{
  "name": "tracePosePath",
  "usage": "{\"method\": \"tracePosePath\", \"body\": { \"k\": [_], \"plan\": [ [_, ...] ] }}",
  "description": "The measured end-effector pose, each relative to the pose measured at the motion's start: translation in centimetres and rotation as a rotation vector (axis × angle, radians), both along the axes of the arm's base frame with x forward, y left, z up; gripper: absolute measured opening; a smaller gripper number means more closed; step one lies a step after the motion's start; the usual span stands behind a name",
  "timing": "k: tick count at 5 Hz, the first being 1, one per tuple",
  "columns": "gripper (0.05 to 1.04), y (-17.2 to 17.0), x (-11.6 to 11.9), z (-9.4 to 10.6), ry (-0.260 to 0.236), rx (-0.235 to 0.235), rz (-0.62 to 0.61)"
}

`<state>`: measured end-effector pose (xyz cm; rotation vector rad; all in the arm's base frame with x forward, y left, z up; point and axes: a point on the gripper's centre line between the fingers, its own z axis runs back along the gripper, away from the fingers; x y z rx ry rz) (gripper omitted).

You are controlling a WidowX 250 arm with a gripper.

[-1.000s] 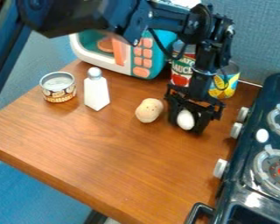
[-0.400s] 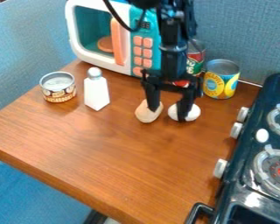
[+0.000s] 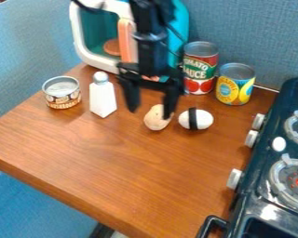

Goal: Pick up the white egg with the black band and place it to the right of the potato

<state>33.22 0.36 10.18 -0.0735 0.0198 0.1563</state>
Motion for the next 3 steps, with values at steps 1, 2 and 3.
{"method": "tracePosePath", "body": {
  "k": [1, 2, 3],
  "plan": [
    [0.997, 2.5, -1.6, 0.9, 0.008, 0.036, 0.013],
    [0.997, 4.7, -2.2, 0.6, 0.033, 0.112, -0.017],
    [0.997, 6.9, -2.4, 0.7, 0.033, 0.156, -0.034]
  ]
}}
